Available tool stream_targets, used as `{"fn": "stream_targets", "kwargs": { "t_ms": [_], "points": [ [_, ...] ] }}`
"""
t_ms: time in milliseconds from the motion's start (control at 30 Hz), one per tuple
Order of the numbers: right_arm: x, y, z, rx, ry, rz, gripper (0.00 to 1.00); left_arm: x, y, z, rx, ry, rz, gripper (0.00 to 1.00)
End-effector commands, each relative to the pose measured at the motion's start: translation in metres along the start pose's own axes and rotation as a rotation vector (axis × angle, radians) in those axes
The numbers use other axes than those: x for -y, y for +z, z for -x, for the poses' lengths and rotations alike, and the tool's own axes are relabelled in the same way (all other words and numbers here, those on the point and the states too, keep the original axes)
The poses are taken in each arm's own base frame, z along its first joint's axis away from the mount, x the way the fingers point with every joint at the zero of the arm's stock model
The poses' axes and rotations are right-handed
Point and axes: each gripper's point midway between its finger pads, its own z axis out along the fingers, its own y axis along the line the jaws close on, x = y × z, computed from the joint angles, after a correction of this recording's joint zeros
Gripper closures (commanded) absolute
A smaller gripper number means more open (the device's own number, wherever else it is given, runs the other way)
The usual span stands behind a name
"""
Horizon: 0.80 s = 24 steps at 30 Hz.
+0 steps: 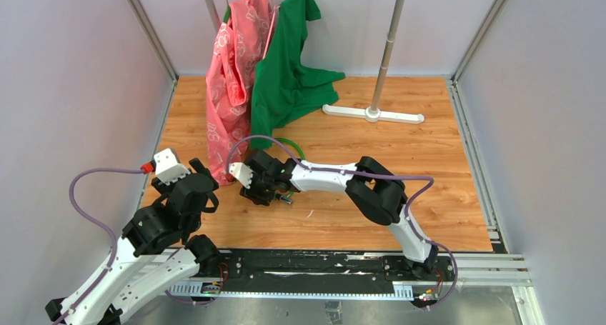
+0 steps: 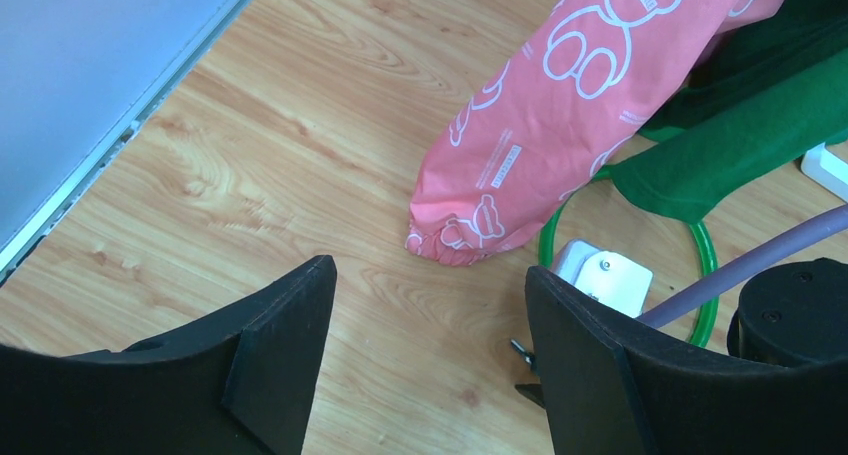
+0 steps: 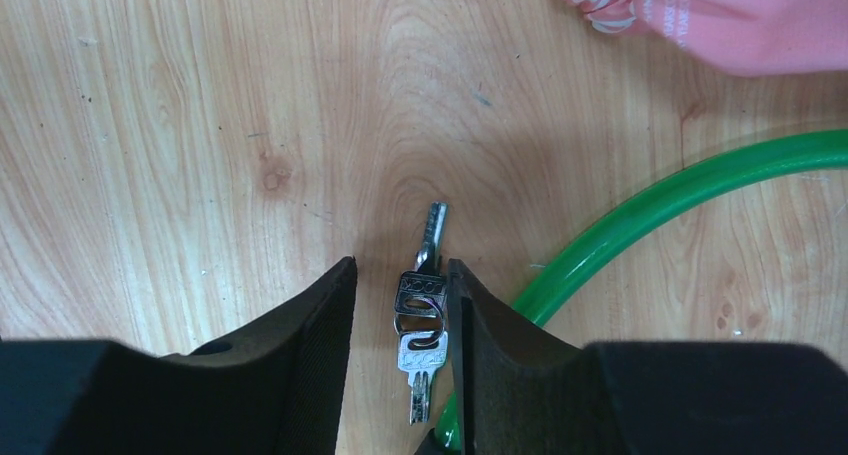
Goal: Unlock with the key
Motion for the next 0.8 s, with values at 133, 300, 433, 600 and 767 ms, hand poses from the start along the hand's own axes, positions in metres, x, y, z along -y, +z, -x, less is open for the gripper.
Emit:
{"fn": "stream_targets", "kwargs": {
  "t_ms": [133, 300, 433, 600, 767],
  "points": [
    [-0.001, -0.001, -0.069, -0.206, 0.040, -0.032, 0.70, -0.006, 0.001, 0.005, 0.026, -0.009, 0.031, 0.27],
    [0.004, -0.003, -0.082, -0.242, 0.066, -0.051, 0.71, -0.005, 0.001, 0.004, 0.024, -0.007, 0.025, 0.27],
    [0.000, -0.005, -0.087, -0.271, 0.080, -0.034, 0.65, -0.004, 0.001, 0.003, 0.022, -0.005, 0.023, 0.27],
    [-0.001, -0.009, -0.094, -0.285, 0.092, -0.007, 0.60, -0.003, 0.001, 0.003, 0.020, -0.004, 0.020, 0.27],
    [0.004, -0.014, -0.105, -0.304, 0.131, 0.016, 0.65, -0.003, 0.001, 0.003, 0.017, -0.006, 0.015, 0.28]
  ]
}}
